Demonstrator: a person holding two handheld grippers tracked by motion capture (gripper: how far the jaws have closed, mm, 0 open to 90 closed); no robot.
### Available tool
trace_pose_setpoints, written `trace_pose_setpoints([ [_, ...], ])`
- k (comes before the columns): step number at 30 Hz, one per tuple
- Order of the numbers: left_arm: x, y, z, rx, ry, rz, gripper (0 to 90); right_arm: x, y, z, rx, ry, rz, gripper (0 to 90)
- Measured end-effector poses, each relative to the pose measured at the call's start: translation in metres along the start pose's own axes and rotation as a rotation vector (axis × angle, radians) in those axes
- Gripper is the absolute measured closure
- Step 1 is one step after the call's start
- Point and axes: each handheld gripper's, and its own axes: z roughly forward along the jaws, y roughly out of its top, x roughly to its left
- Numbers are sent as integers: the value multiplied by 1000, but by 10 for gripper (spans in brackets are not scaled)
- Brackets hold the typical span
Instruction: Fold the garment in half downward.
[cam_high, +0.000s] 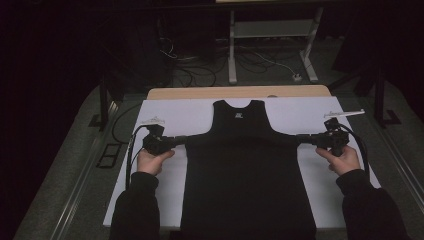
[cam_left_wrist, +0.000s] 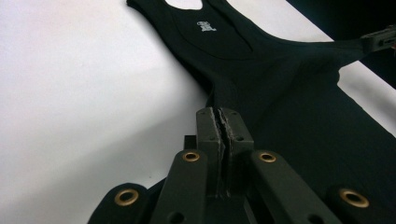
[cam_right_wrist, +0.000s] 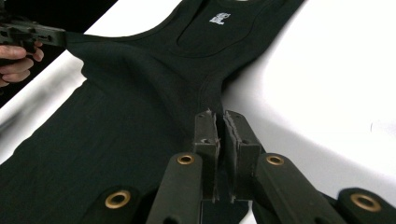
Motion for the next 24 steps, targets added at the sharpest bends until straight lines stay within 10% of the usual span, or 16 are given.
trace_pose_setpoints([
  [24, -8, -10, -12, 21, -24, -5, 862, 9, -14, -12, 5, 15, 17, 825],
])
